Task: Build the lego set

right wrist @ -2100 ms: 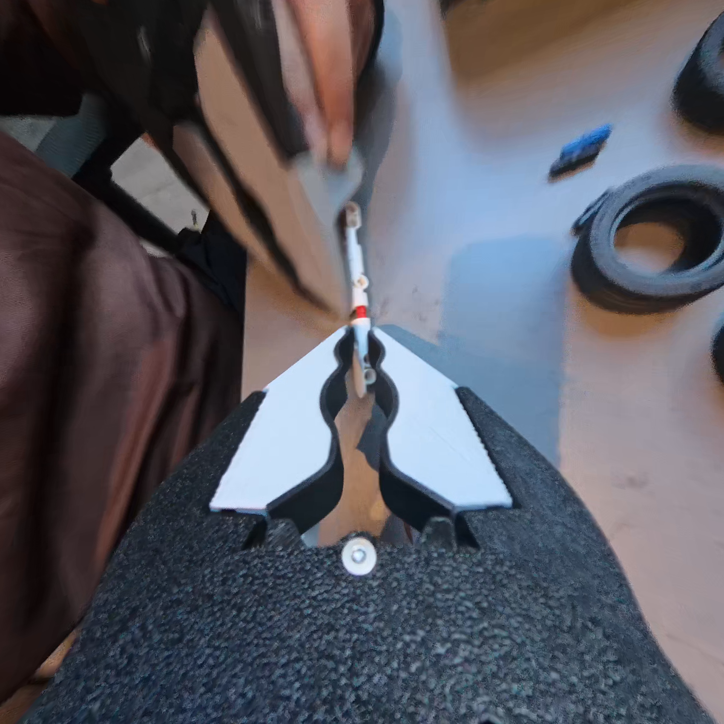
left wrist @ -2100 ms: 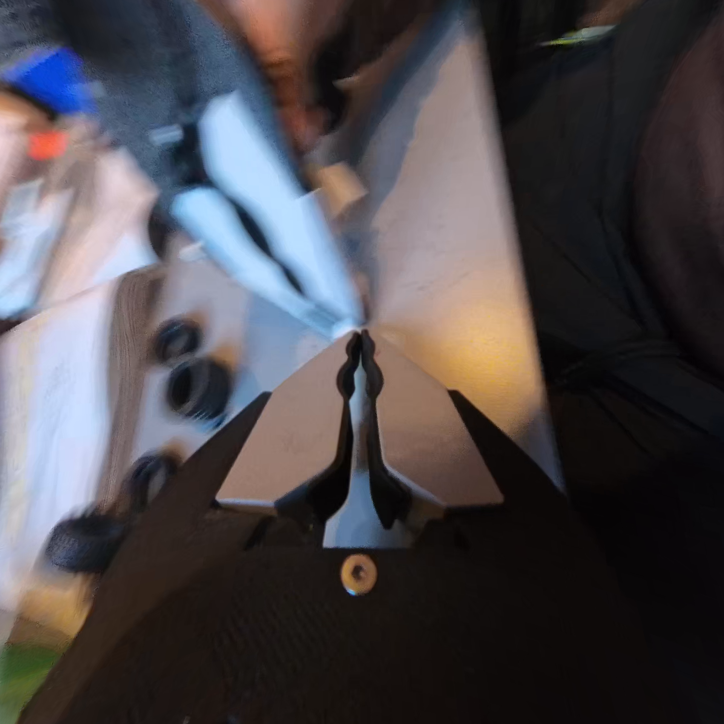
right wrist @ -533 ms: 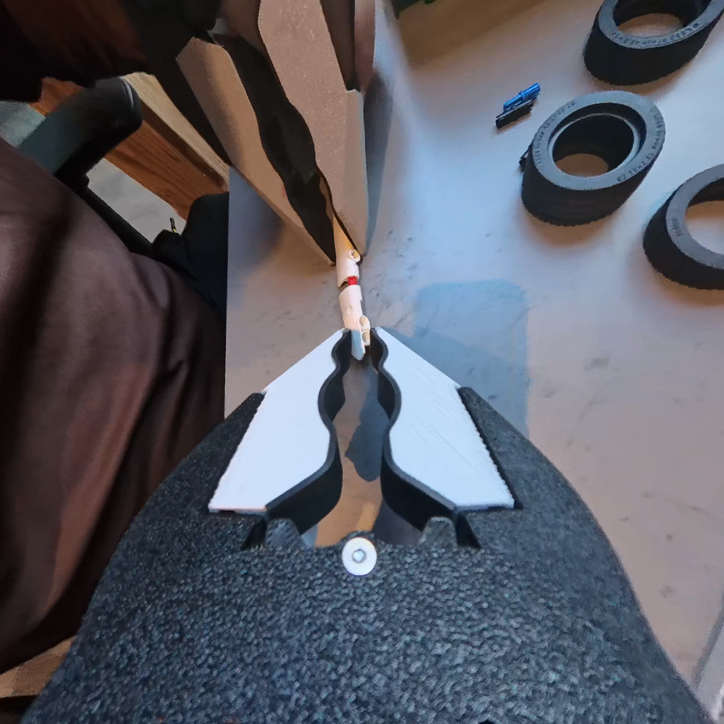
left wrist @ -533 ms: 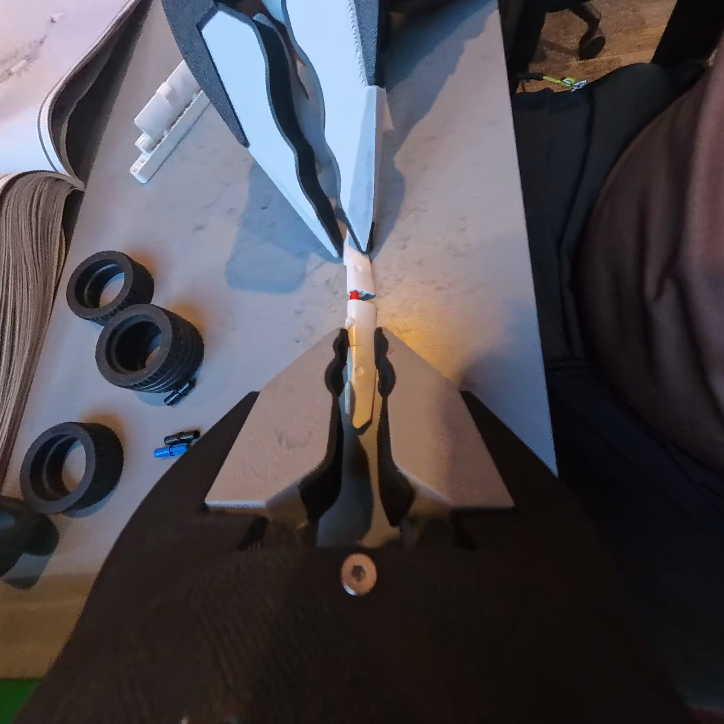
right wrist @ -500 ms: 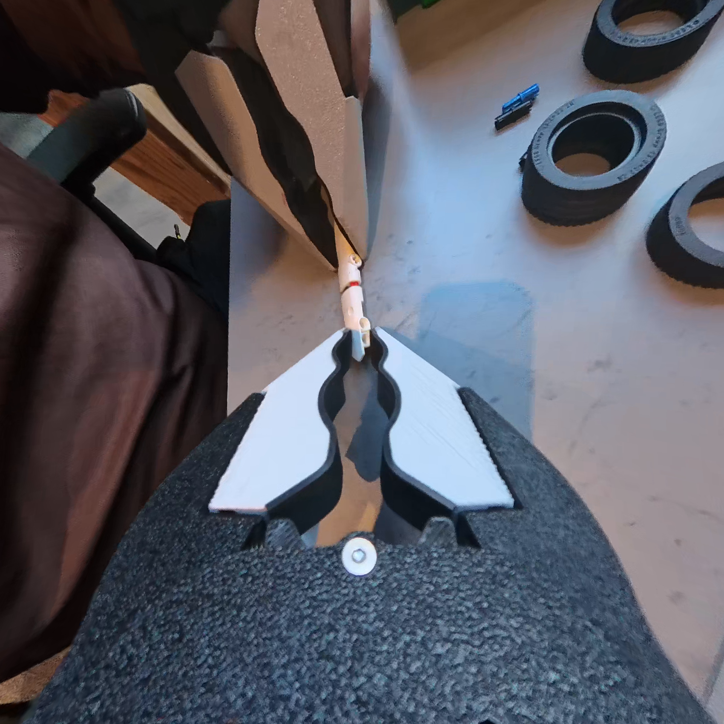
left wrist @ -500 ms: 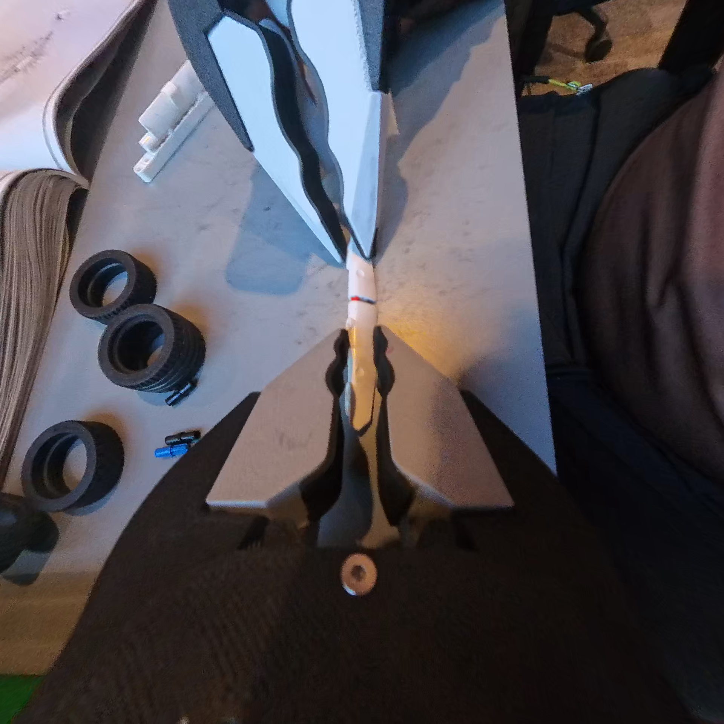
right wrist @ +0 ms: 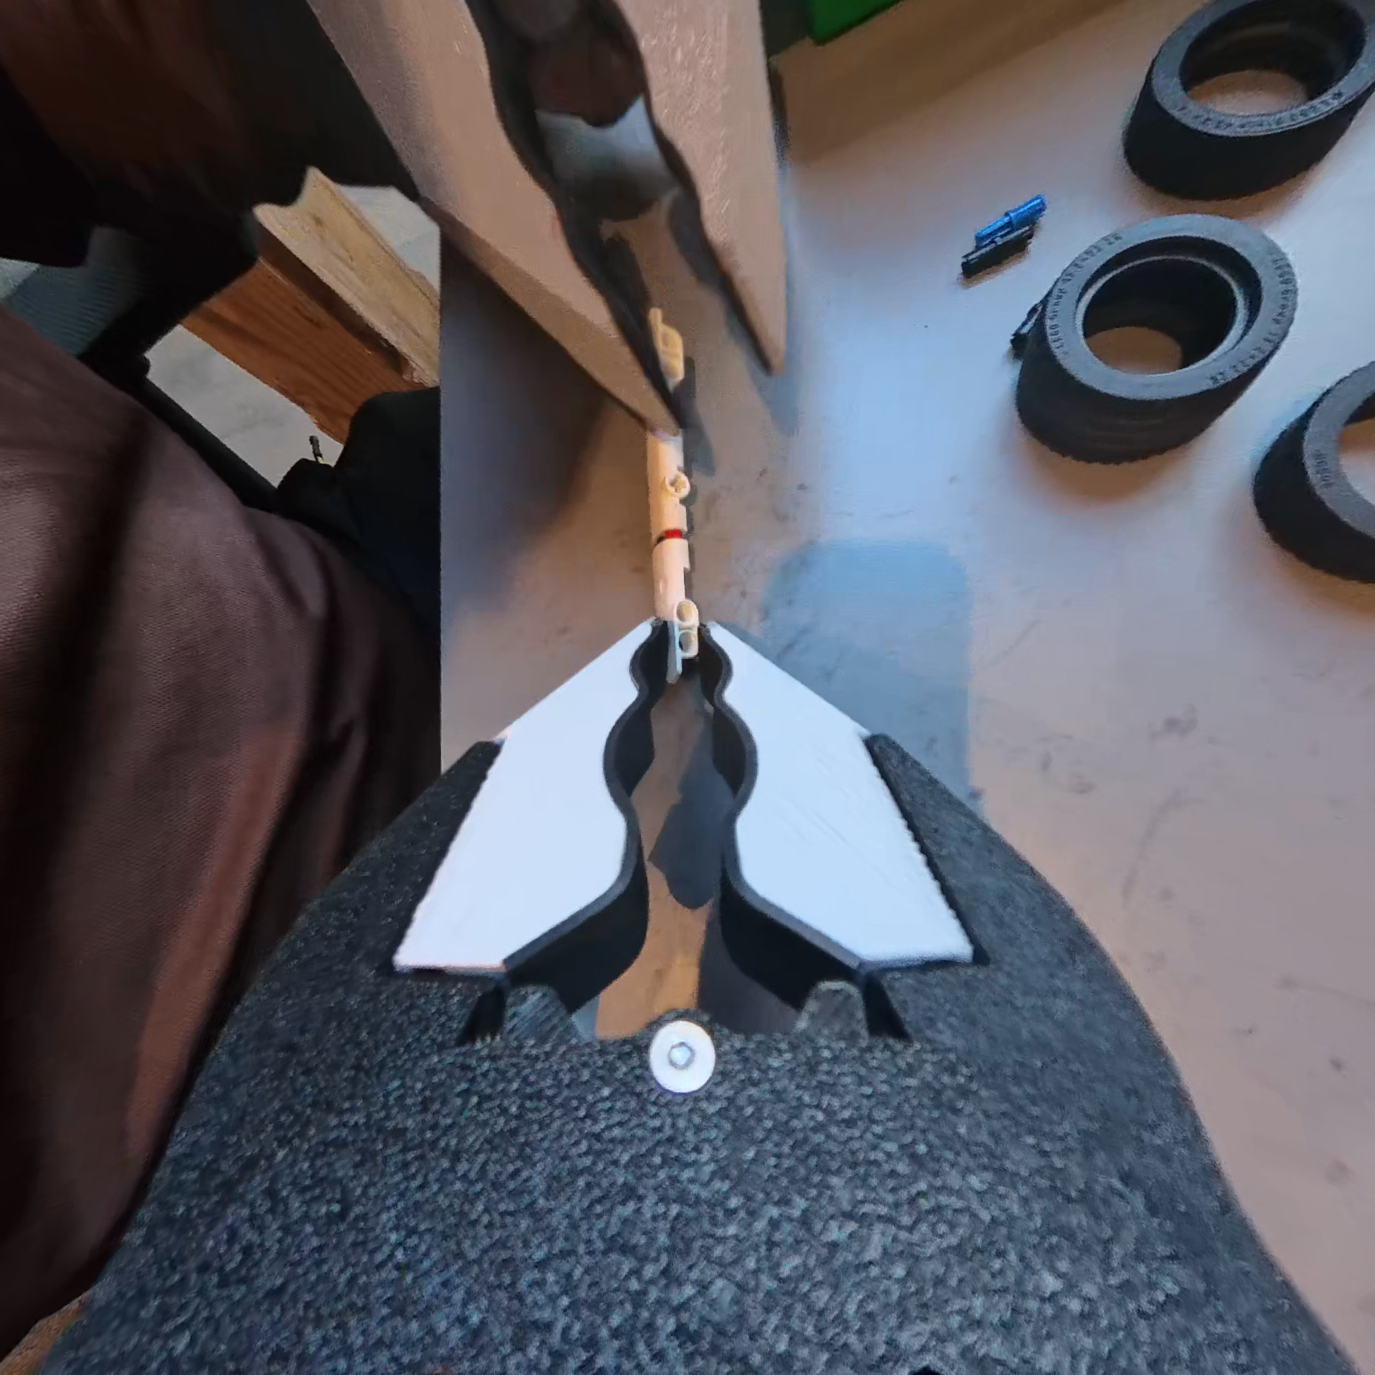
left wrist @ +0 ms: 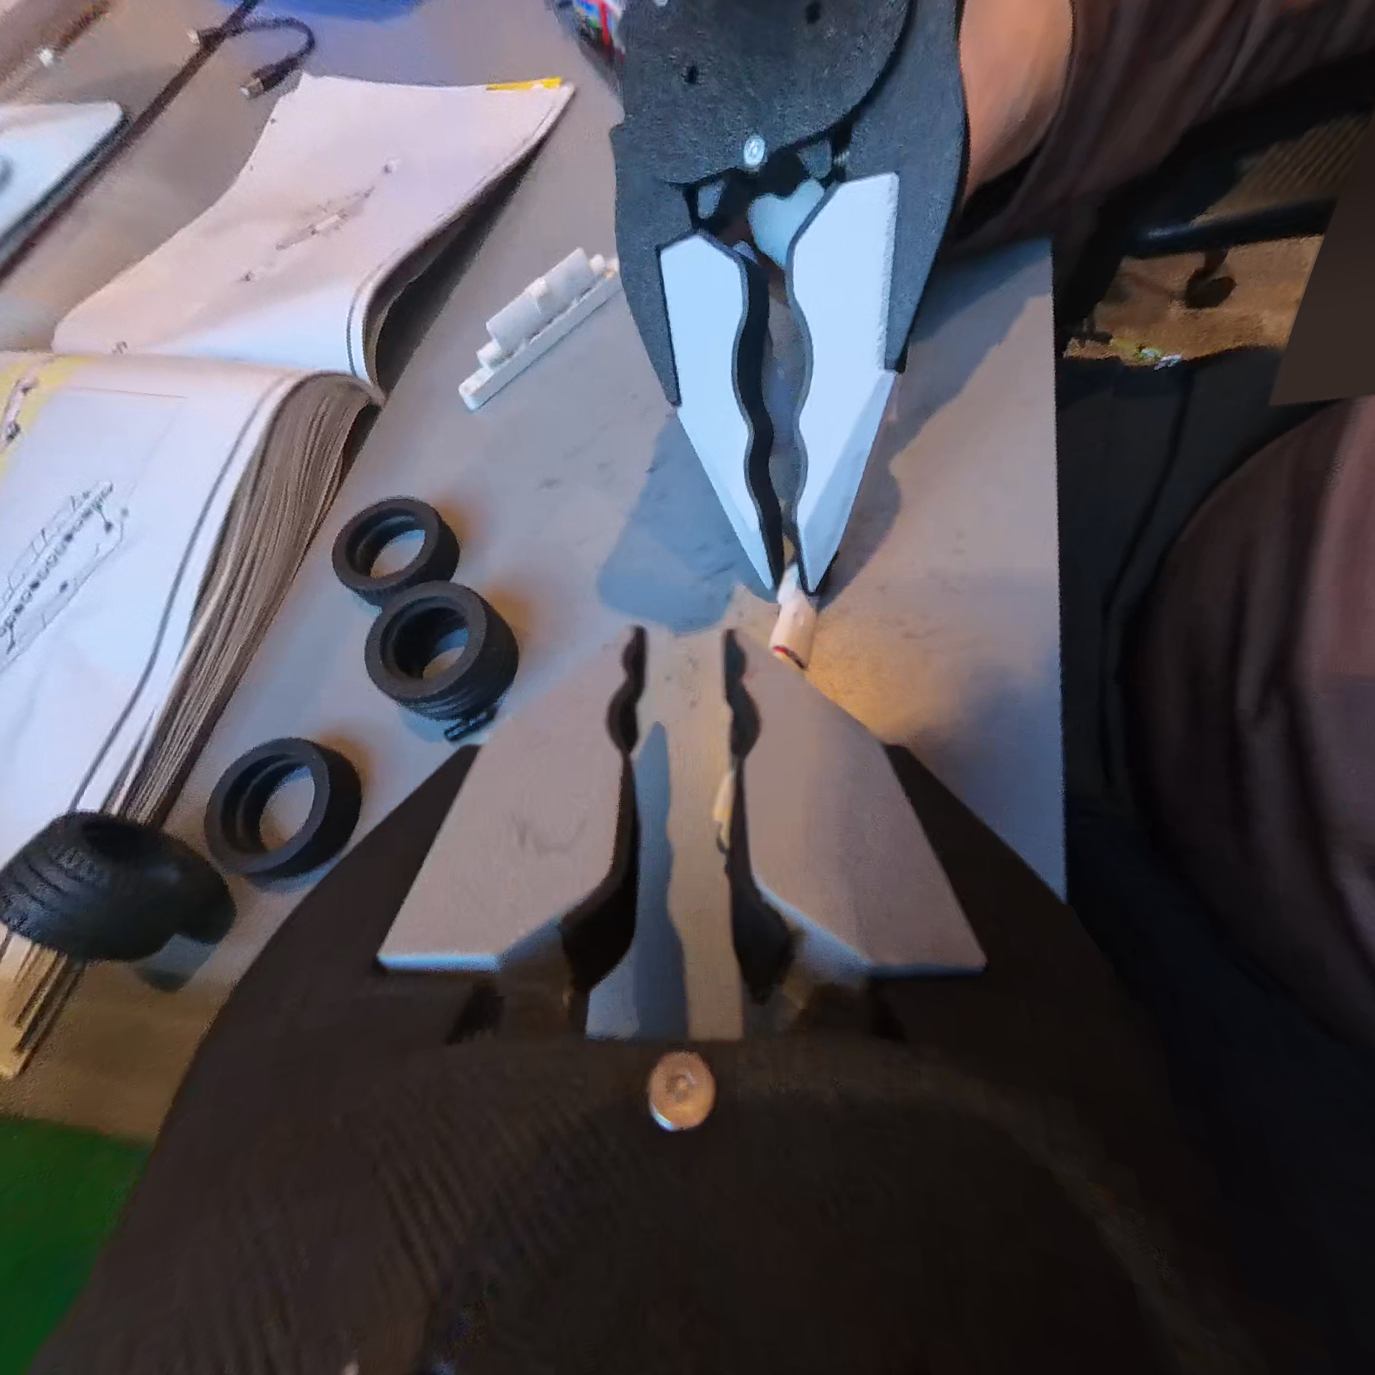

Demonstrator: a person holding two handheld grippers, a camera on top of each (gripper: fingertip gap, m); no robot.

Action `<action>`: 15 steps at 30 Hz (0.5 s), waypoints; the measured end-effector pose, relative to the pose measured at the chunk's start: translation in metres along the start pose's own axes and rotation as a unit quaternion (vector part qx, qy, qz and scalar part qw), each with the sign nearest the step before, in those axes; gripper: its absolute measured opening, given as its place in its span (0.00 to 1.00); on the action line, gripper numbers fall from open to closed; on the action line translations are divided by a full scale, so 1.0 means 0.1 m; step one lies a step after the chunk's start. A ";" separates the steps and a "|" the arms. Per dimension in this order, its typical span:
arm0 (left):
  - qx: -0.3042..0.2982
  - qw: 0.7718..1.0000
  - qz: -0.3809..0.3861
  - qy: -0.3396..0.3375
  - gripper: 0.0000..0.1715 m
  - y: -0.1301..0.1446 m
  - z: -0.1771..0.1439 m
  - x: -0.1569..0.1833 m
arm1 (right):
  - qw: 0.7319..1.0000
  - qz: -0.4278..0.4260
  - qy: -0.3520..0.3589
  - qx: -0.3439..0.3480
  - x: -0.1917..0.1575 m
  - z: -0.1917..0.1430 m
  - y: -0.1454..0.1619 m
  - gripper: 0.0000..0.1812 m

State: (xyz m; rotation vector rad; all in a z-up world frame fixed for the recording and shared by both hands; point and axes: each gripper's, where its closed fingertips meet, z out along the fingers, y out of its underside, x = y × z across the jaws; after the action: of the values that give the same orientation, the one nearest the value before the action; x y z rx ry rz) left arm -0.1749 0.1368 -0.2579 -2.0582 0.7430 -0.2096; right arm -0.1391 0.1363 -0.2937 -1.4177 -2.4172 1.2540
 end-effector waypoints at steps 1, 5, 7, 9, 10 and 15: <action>-0.019 1.000 -0.003 0.011 0.16 0.06 -0.02 0.03 | 1.000 -0.002 0.005 0.001 0.00 0.00 0.00 0.05; -0.103 0.993 -0.007 0.054 0.18 0.37 0.08 0.23 | 1.000 -0.017 0.022 0.002 0.01 0.00 0.00 0.05; -0.094 0.993 -0.010 0.075 0.06 0.32 0.10 0.34 | 0.998 -0.045 0.043 0.005 0.01 0.00 0.00 0.05; -0.095 0.993 0.004 0.071 0.04 0.30 0.13 0.37 | 0.996 -0.068 0.057 0.002 0.00 0.01 0.02 0.06; -0.094 0.993 0.010 0.067 0.04 0.29 0.13 0.38 | 0.995 -0.077 0.061 0.001 0.00 0.02 0.03 0.06; -0.063 0.996 0.047 0.043 0.03 0.28 0.14 0.36 | 0.994 -0.095 0.053 0.000 -0.04 0.02 0.05 0.05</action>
State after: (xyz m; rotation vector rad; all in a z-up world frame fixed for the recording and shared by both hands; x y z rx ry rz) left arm -0.1519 0.1142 -0.2935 -2.1383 0.9242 -0.2034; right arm -0.1339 0.1334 -0.2972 -1.1889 -2.4142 1.1068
